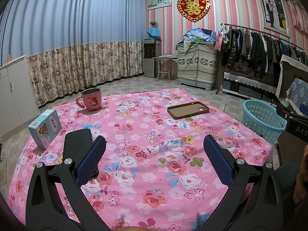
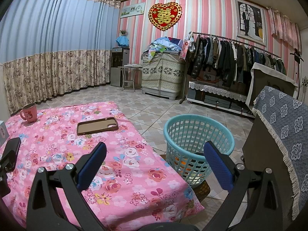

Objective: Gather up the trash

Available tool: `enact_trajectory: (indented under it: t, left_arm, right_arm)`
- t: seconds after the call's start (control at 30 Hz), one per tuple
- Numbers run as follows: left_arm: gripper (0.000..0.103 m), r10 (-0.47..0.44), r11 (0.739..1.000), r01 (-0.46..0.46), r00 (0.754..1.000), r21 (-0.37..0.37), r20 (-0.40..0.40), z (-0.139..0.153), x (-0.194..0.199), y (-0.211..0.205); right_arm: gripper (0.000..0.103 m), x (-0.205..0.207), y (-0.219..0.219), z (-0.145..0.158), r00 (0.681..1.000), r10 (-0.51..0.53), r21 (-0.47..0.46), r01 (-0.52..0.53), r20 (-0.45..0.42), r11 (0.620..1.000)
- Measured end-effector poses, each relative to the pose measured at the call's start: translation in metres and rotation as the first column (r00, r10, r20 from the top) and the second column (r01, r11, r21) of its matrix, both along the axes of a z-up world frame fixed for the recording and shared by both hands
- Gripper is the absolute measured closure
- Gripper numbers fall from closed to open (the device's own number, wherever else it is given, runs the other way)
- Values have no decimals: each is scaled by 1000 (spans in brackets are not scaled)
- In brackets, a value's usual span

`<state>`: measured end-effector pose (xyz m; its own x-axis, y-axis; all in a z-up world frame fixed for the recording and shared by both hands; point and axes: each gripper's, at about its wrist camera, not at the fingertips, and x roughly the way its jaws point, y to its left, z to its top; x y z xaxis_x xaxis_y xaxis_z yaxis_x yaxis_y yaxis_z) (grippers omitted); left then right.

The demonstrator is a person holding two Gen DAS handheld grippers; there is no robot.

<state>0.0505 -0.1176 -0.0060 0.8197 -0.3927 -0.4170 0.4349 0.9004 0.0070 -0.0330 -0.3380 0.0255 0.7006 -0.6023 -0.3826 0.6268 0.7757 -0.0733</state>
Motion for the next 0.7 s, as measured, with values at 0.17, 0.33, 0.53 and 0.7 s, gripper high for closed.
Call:
enact_trajectory:
  t: [0.17,0.33,0.53,0.7]
  left_arm:
    - [5,0,1000,0,1000,-3,-2,-1,0,-1]
    - [5,-1,1000,1,1000,-1,-1,0,0,0]
    - [5,0,1000,0,1000,-1,0,0,0,0]
    - [5,0,1000,0,1000,-3,-1,-1,0,-1]
  right_arm:
    - [4,0,0,0,1000,-1,2,1,1,1000]
    - [4,0,0,0,1000,0,0,0,0,1000]
    - [4,1,0,-1,1000,1,-1,-1,0,1000]
    - [4,0,0,-1,1000,0,0,0,1,1000]
